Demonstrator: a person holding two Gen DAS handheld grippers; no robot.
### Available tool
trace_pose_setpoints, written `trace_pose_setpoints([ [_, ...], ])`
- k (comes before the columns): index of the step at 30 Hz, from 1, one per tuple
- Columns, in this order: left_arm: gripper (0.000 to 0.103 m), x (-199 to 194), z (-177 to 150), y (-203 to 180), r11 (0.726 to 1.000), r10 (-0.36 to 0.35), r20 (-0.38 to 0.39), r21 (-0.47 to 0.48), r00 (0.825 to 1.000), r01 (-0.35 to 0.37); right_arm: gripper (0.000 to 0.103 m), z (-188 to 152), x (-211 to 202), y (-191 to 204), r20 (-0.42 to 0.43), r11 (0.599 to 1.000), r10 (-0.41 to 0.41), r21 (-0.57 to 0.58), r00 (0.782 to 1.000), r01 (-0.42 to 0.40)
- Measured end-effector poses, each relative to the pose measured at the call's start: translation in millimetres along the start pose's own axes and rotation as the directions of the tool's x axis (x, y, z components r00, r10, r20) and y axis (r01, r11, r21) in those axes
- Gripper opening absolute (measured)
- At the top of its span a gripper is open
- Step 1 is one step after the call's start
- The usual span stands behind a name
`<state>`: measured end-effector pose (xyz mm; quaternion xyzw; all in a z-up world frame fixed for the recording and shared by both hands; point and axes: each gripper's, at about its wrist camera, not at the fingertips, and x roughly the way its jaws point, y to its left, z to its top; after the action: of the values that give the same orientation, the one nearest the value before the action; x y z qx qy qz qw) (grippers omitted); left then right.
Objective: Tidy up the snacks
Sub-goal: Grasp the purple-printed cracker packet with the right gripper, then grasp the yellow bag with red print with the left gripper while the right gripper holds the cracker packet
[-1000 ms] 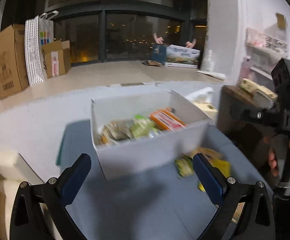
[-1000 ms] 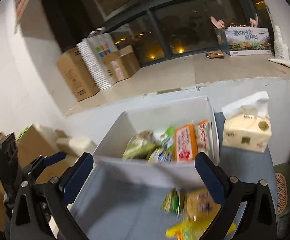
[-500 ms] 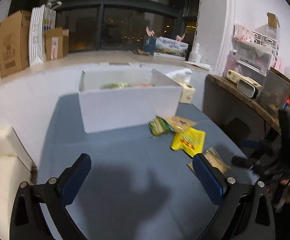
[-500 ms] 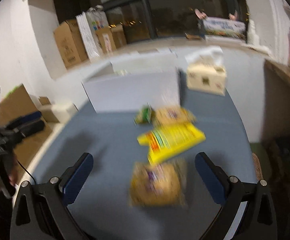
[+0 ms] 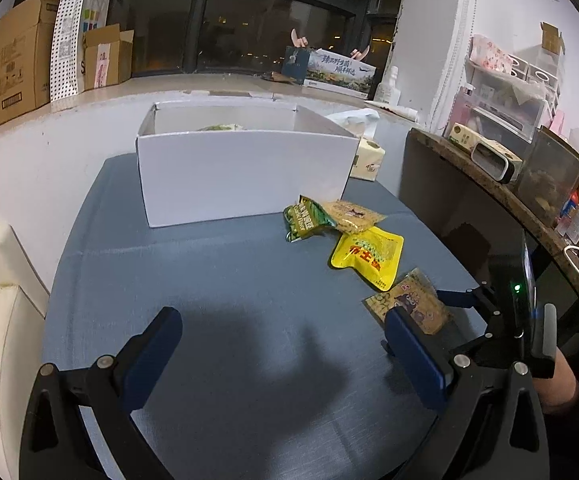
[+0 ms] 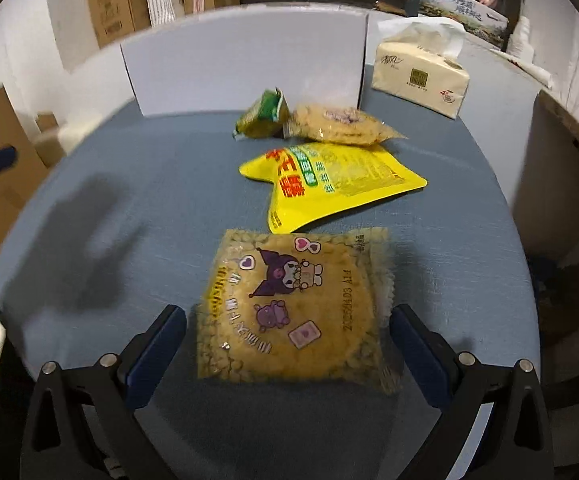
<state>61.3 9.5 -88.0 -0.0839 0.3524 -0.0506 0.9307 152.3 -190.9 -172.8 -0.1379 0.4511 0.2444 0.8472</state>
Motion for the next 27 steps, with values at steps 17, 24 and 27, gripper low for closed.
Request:
trace_pose_setpoints([
  [17,0.103,48,12,-37,0.987,-0.057,-0.095,0.145,0.994,0.071,0.078,-10,-48,-1,0.075,0.998,-0.057,-0.034,0.996,0.06],
  [24,0.103,110,28,-81,0.96,-0.183,-0.203,0.173,0.962,0.219,0.079,-31,-89,-26,0.118,0.995,-0.1,0.028,0.988,0.097],
  [27,0.103,135,33,-101,0.948,-0.165,-0.223,0.233,0.961,0.217,0.078,-38,-93,-43,0.125,0.993,-0.095,0.076,0.988,0.086],
])
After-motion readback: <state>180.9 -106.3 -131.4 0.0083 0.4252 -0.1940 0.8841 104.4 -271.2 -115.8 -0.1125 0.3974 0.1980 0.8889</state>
